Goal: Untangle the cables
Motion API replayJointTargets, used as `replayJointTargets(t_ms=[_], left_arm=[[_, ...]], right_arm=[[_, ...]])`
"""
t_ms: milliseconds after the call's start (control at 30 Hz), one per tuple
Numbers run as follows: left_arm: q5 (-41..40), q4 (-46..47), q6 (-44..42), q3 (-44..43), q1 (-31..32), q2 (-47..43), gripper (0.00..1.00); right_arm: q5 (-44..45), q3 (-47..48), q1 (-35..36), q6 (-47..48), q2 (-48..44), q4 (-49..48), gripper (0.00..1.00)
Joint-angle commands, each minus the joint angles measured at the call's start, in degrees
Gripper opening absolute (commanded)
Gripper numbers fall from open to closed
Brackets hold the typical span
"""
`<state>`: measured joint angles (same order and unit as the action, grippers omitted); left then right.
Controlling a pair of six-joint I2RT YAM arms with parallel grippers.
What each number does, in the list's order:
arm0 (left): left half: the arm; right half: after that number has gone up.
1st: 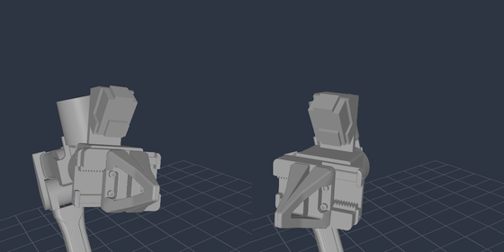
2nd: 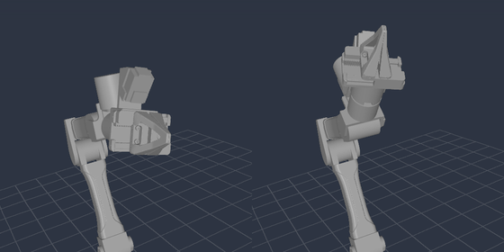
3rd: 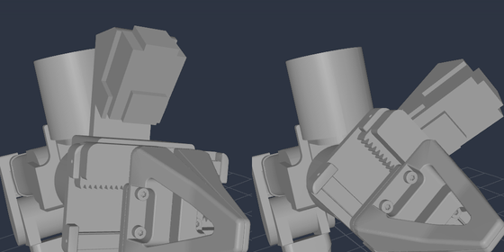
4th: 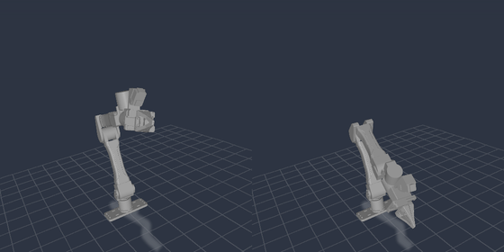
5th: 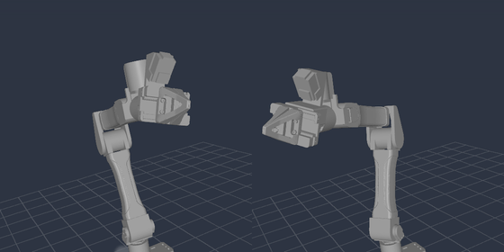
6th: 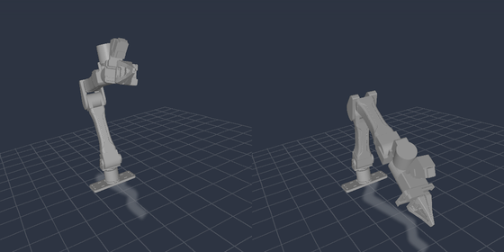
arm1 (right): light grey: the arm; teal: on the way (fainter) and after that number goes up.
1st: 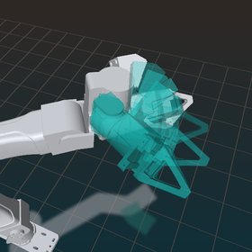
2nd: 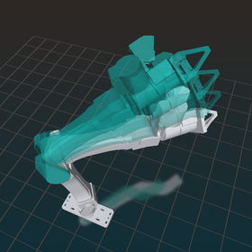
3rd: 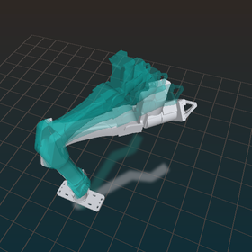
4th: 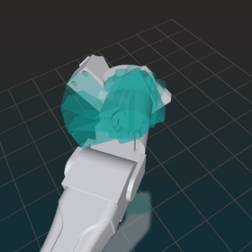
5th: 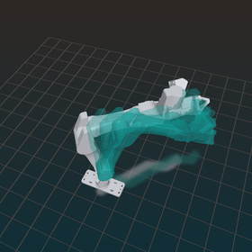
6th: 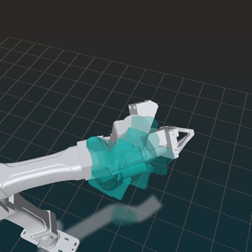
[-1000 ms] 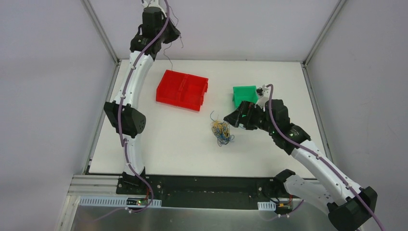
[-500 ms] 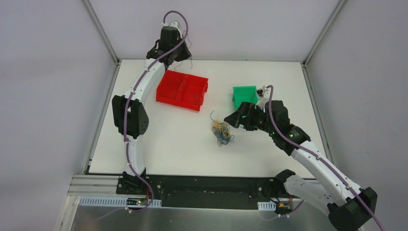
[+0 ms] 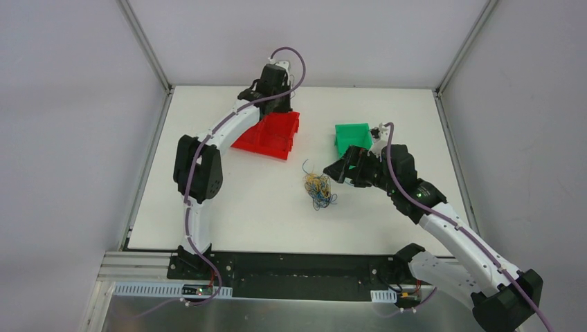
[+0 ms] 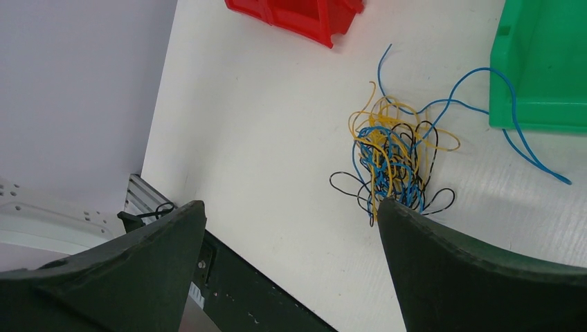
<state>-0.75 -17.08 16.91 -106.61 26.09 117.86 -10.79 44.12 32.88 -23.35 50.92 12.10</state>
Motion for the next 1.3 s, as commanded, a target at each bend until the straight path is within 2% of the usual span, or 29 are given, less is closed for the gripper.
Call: replayJointTargets(t_ms=[0,133,400,533,633,767,1033,1167,1267], left_arm=[[-1.6,1.5,0.2,2.3,-0.1,-1.0,0.00],[-2.4,1.4,0.1,4.7,-0.2,-0.8,0.00],[-8.7,1.3,-8.1,12.1,1.4,-1.8,0.00],[-12.0,0.7,-11.0,12.9,2.7,-0.1,0.00],[-12.3,-2.1,-13.0,10.8,3.0,1.7,0.00],[-10.7,-9.0,-14.4,3.8,3.2,7.0,0.00],[-11.8,-12.0,-15.1,-2.5,3.4,13.6,0.00],[-10.0,-15.5,-14.3,-5.8,3.4,13.9,0.19],[-9.7,-16.5,-13.8,-6.4,3.4,11.4,0.28]], right_arm=[[1.1,-0.4,0.3,0.4,-1.1,-2.4,0.99],[1.6,-0.7,0.2,0.5,-1.3,-2.5,0.98],[1.4,-0.8,0.2,0.4,-1.2,-2.8,0.98],[1.4,-1.1,0.2,0.3,-1.0,-3.2,0.98],[1.3,-1.2,0.3,0.2,-0.8,-3.3,0.98],[1.1,-1.1,0.2,0.2,-0.6,-3.3,0.98],[1.1,-1.1,0.2,0.3,-0.4,-3.3,0.98],[1.4,-1.1,0.2,0.2,-0.5,-3.3,0.98],[1.5,-1.1,0.2,0.3,-0.4,-3.3,0.98]])
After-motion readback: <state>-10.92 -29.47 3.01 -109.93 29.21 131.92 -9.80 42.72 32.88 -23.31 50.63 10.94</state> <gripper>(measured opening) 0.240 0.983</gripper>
